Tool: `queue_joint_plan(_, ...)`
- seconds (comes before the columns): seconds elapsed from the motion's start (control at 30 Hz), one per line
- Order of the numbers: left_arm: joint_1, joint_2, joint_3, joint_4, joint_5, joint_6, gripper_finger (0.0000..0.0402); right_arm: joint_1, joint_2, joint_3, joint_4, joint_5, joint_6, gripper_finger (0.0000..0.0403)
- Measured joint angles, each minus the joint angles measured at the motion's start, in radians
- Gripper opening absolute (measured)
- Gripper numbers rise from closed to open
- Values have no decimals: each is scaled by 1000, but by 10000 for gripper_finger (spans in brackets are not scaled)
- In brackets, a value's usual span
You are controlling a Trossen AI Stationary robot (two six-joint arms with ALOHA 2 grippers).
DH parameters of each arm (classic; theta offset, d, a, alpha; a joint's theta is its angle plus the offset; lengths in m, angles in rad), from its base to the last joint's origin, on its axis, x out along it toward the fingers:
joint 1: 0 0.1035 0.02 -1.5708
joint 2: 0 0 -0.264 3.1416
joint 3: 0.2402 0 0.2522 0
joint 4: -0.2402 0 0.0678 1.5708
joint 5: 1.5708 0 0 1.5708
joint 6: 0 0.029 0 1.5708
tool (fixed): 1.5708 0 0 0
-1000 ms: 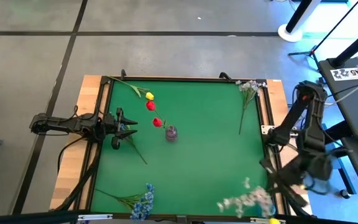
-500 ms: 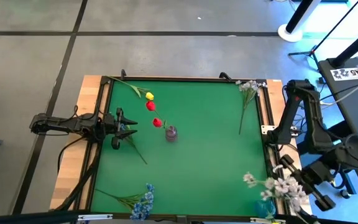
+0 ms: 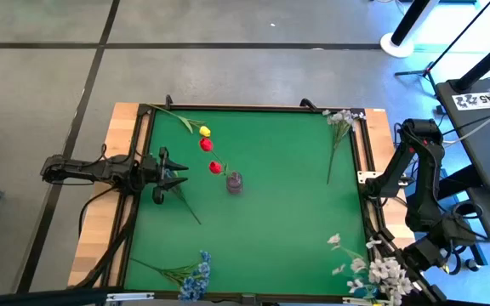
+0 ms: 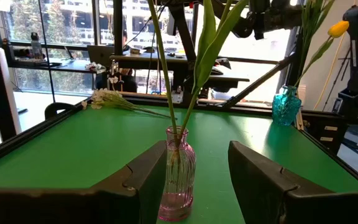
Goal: Sort flowers into vase by color
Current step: Put the white flowers into the blue vase
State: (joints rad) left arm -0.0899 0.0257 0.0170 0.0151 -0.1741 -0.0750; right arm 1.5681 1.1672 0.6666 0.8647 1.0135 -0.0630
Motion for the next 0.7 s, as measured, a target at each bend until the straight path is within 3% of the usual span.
queue_joint_plan(0.53,0,0,0,0,0,0,167,1,7,0,-176,-7,117,1)
queue_joint_plan(0.7,0,0,0,0,0,0,167,3,8,0,-289,15,182,21)
